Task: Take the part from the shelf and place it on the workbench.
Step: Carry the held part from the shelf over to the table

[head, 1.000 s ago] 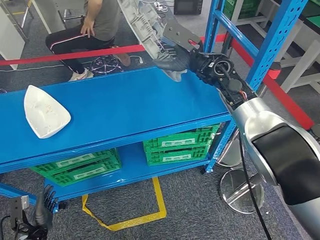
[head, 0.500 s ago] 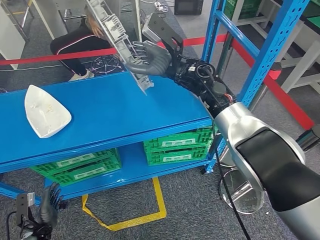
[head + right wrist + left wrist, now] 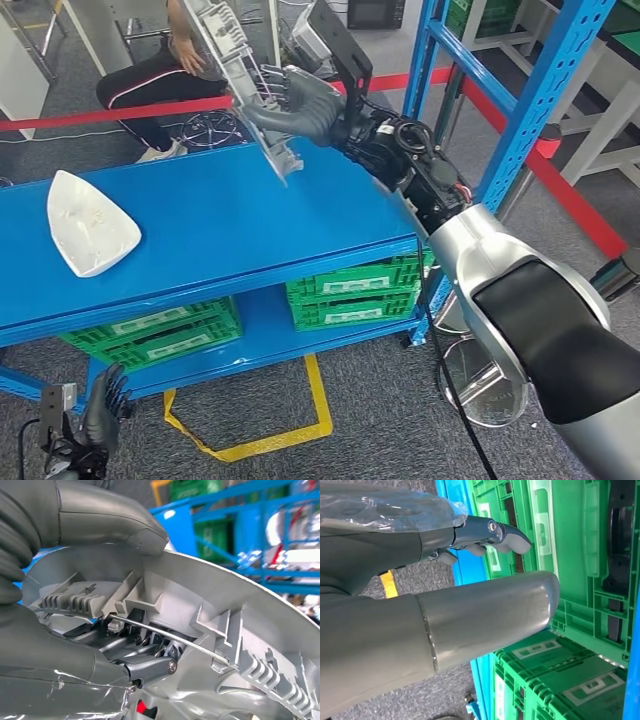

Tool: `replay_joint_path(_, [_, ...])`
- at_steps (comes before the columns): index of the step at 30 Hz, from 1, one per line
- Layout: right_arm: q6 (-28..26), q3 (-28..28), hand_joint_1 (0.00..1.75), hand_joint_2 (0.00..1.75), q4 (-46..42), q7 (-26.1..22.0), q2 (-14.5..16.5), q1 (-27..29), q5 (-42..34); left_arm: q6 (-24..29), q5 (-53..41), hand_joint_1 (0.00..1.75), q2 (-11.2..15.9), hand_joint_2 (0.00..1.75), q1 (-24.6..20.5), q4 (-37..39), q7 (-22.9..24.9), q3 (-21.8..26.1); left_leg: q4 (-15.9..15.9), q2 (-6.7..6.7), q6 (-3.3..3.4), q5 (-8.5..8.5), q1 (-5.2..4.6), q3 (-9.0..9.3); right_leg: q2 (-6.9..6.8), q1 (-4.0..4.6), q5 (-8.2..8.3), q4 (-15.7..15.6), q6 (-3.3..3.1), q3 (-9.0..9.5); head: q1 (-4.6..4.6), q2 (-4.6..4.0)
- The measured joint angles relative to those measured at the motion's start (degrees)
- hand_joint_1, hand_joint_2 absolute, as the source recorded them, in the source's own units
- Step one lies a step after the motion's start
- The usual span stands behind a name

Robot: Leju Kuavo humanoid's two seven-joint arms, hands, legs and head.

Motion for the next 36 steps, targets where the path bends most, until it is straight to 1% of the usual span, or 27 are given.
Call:
replay_joint_path(5, [0.5,0.9,1.75,1.75,-5.9,3.2,0.4,2.5,-5.9,-0.2,1.4,0.00,0.0,0.00,-0.1,0.0,-0.1,-1.0,0.0,0.00,0.00,0.00,0.01,0.00,0.00,0.01,0.00,0.0,0.00,0.00,0.00,0.00])
replay_joint_path(13, [0.5,1.7,1.75,1.75,-16.9,8.2,0.4,7.3,-13.0,-0.4,3.0,0.00,0.0,0.00,-0.1,0.0,-0.5,-1.6,0.0,0.04,0.00,0.00,-0.02,0.01,0.03,0.01,0.00,0.0,0.00,-0.01,0.01,0.00])
replay_joint_path(20, [-0.8,2.1,1.75,1.75,-23.2,9.7,-0.1,10.7,-13.8,-0.7,3.6,0.00,0.0,0.00,0.1,0.0,-0.9,-1.9,0.0,0.05,0.00,0.00,-0.01,0.01,0.03,0.00,0.00,0.0,0.00,-0.02,0.01,0.00])
replay_joint_path(27, [-0.9,2.2,1.75,1.75,-26.3,9.9,-0.7,11.6,-13.9,-0.7,3.7,0.00,0.1,0.00,0.2,0.0,-0.9,-1.9,0.0,0.05,0.00,0.00,0.00,0.01,0.03,0.01,0.00,0.0,0.00,-0.02,0.00,0.00])
replay_joint_path(36, [-0.9,2.2,1.75,1.75,-28.3,9.8,-1.2,11.8,-13.9,-0.7,3.7,0.00,0.1,0.00,0.2,0.0,-0.9,-1.9,0.0,0.05,-0.01,-0.01,0.00,0.01,0.03,0.00,0.00,0.0,0.00,-0.02,0.01,0.00])
